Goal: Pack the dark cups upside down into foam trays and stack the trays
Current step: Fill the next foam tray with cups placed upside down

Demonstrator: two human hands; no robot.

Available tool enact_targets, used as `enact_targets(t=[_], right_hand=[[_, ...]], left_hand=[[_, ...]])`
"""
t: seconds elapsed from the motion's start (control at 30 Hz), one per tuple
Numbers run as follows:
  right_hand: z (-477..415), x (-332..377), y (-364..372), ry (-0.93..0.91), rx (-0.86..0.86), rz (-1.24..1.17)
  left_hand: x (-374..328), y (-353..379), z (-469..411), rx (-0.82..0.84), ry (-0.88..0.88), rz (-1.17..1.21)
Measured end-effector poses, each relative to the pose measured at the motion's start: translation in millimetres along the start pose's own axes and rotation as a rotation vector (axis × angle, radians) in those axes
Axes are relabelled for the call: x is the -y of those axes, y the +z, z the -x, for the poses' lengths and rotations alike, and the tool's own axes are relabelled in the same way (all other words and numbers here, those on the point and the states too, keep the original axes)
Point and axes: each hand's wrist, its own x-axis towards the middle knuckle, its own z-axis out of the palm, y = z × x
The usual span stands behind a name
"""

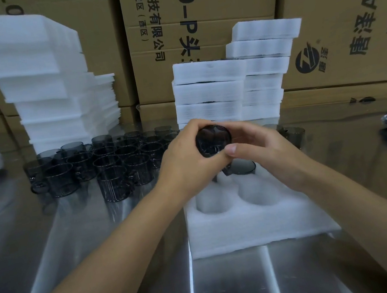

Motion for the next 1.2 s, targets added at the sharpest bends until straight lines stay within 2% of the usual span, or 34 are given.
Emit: enact_targets(t=[0.2, 0.33, 0.43, 0.53, 0.73, 0.9, 1.0, 1.07, 1.2], right_hand=[[-1.2, -3.5, 4.1, -0.002, -0.072, 0.022], [-3.8, -5.9, 1.6, 0.022, -0.17, 0.001], [-8.1, -7.8, -0.9, 0.086, -0.275, -0.116], [-9.7, -7.8, -2.2, 0.139, -0.289, -0.12], [-9.9, -10.4, -3.6, 0.138, -0.29, -0.012], [-8.7, -10.3, -1.4, 0.095, -0.396, 0.229], [-4.8, -5.1, 4.3, -0.005, -0.428, 0.307], [-1.4, -0.8, 9.5, -0.074, -0.409, 0.42], [2.2, -0.4, 15.3, -0.079, -0.315, 0.59]], left_hand=[[-3.9, -9.2, -7.4, -0.007, -0.197, 0.182], [-7.2, -12.4, -9.9, 0.042, -0.257, 0.245], [-9.0, -18.5, -12.2, 0.089, -0.283, 0.339], [-7.7, -18.9, -12.4, 0.151, -0.281, 0.41], [-5.5, -15.5, -9.3, 0.236, -0.205, 0.237], [-4.5, -8.9, -5.5, 0.105, -0.141, -0.061], [-6.1, -7.5, -1.9, 0.05, -0.09, -0.207], [-7.0, -6.8, -0.8, 0.023, -0.053, -0.274], [-4.4, -3.6, 1.3, 0.008, 0.018, -0.371]])
